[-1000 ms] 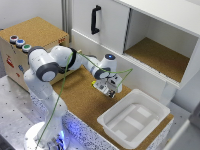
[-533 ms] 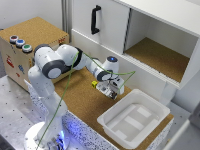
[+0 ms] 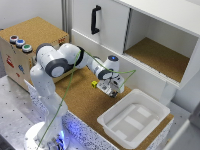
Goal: Go towards the purple block and lift it
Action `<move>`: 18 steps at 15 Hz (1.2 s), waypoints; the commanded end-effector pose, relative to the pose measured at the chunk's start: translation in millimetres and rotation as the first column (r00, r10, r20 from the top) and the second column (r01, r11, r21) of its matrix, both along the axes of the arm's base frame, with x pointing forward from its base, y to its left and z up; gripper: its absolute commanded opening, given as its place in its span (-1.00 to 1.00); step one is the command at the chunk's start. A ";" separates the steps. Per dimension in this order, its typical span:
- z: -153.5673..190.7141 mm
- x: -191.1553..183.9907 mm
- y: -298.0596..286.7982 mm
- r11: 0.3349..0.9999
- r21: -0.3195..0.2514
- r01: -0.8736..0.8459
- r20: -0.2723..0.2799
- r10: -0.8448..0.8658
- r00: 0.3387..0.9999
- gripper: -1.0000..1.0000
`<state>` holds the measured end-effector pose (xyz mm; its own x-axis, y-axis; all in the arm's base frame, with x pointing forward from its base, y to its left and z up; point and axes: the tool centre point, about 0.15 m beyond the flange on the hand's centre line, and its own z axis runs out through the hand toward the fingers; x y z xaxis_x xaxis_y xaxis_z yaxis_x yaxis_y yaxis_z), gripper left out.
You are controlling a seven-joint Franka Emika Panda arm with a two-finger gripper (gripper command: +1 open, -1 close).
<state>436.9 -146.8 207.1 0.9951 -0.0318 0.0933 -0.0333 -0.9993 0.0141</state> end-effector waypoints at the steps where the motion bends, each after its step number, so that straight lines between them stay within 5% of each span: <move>1: -5.4 17.8 -1.4 0.999 0.045 -0.024 -0.019 0.024 1.000 -1.00; 8: 56.2 -4.9 29.5 0.996 0.074 0.055 0.049 -0.059 0.997 -1.00; 14: 83.8 -32.8 51.3 0.937 0.118 0.329 -0.040 -0.326 0.944 -1.00; 18: 73.0 -36.2 40.2 0.876 0.063 0.478 -0.110 -0.470 0.876 -1.00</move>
